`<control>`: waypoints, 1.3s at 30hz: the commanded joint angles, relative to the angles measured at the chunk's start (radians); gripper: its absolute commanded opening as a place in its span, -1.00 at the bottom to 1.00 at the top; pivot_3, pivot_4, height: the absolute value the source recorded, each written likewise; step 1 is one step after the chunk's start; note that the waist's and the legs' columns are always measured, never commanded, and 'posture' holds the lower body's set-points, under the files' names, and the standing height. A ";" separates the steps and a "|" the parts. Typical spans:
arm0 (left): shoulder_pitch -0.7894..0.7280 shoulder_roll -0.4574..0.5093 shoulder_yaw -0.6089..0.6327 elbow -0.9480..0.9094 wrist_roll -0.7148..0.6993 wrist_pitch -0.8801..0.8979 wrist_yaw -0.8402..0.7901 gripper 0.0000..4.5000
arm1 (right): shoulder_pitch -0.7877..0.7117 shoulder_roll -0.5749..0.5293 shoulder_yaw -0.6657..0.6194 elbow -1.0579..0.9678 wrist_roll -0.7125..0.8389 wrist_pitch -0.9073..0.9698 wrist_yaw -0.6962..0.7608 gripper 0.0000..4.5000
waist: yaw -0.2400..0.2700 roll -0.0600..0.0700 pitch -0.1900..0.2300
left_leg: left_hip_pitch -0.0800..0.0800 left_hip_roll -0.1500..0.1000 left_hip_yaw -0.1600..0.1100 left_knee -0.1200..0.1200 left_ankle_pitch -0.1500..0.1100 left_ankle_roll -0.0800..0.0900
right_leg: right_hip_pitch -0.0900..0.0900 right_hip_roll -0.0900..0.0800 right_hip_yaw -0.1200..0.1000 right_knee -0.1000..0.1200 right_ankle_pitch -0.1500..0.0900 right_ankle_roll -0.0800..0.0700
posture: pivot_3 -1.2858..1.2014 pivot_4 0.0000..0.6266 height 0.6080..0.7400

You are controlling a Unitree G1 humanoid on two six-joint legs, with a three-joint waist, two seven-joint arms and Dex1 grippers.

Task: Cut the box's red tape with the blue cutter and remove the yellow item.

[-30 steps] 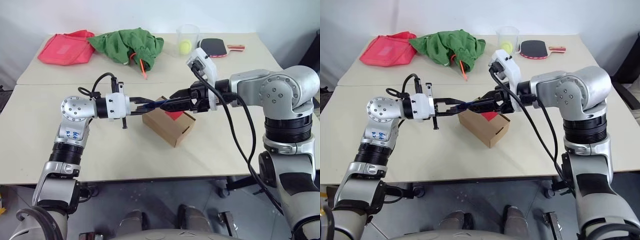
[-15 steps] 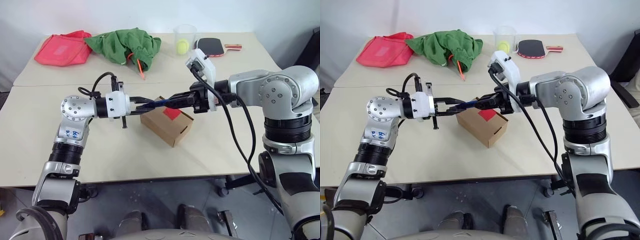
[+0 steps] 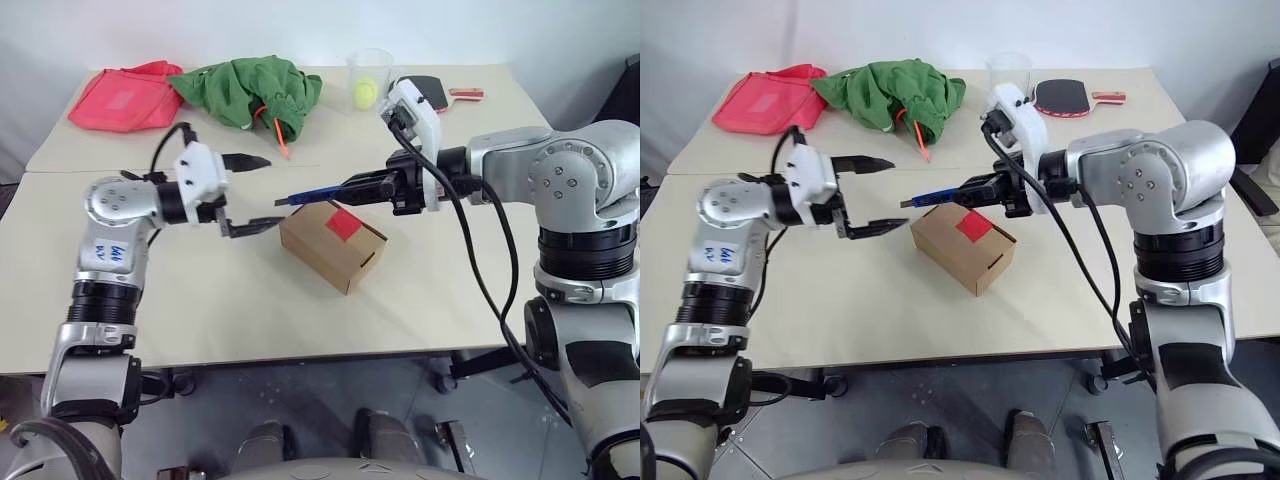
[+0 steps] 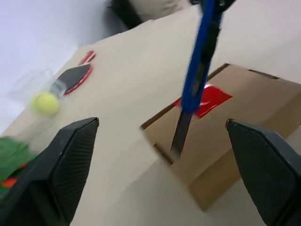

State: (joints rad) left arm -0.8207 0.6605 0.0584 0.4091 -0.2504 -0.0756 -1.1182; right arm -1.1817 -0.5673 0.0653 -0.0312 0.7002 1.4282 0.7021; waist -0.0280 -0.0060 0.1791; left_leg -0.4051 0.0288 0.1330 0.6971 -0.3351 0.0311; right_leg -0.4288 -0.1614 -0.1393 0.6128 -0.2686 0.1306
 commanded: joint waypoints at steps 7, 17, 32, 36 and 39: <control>-0.023 -0.027 -0.033 0.006 -0.006 0.148 0.000 1.00 | 0.009 -0.111 -0.043 -0.038 -0.046 -0.044 -0.009 -0.93 | 0.002 0.000 0.000 | 0.000 0.000 0.000 0.000 0.000 0.000 | 0.000 0.000 0.000 0.000 0.000 0.001 | 0.03 -0.52 1.00; -0.123 -0.094 -0.100 0.067 -0.014 0.281 -0.088 -0.23 | 0.067 -0.177 -0.082 -0.129 -0.058 -0.031 -0.054 -0.93 | 0.001 0.000 0.000 | 0.000 0.000 0.000 0.000 0.000 0.000 | 0.000 0.001 0.000 0.000 0.000 0.001 | 0.03 -0.52 1.00; -0.288 -0.142 -0.258 0.245 0.130 0.361 -0.176 -1.00 | 0.101 -0.151 -0.009 -0.187 -0.074 -0.069 -0.072 -0.93 | 0.002 0.000 0.000 | 0.000 0.000 0.001 0.000 0.000 0.000 | 0.000 0.001 0.001 -0.001 0.000 0.001 | 0.03 -0.52 1.00; -0.303 -0.155 -0.267 0.282 0.155 0.354 -0.174 -1.00 | 0.084 -0.137 0.024 -0.161 -0.092 -0.094 -0.064 -0.93 | 0.001 0.000 0.000 | 0.000 0.000 0.001 0.000 0.000 0.000 | -0.001 0.001 0.001 0.000 0.000 0.001 | 0.03 -0.52 1.00; -0.316 -0.169 -0.292 0.321 0.198 0.337 -0.159 -1.00 | 0.066 -0.119 0.055 -0.123 -0.111 -0.134 -0.042 -0.93 | 0.002 0.000 0.000 | 0.000 -0.001 0.001 0.000 0.000 0.000 | -0.001 0.001 0.001 0.000 0.000 0.001 | 0.03 -0.52 1.00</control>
State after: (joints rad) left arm -1.1091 0.4920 -0.2185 0.7247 -0.0732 0.2777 -1.2805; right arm -1.0879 -0.6917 0.1247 -0.1517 0.5990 1.3278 0.6447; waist -0.0263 -0.0063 0.1793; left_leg -0.4055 0.0283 0.1343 0.6973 -0.3350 0.0307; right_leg -0.4294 -0.1607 -0.1383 0.6125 -0.2682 0.1314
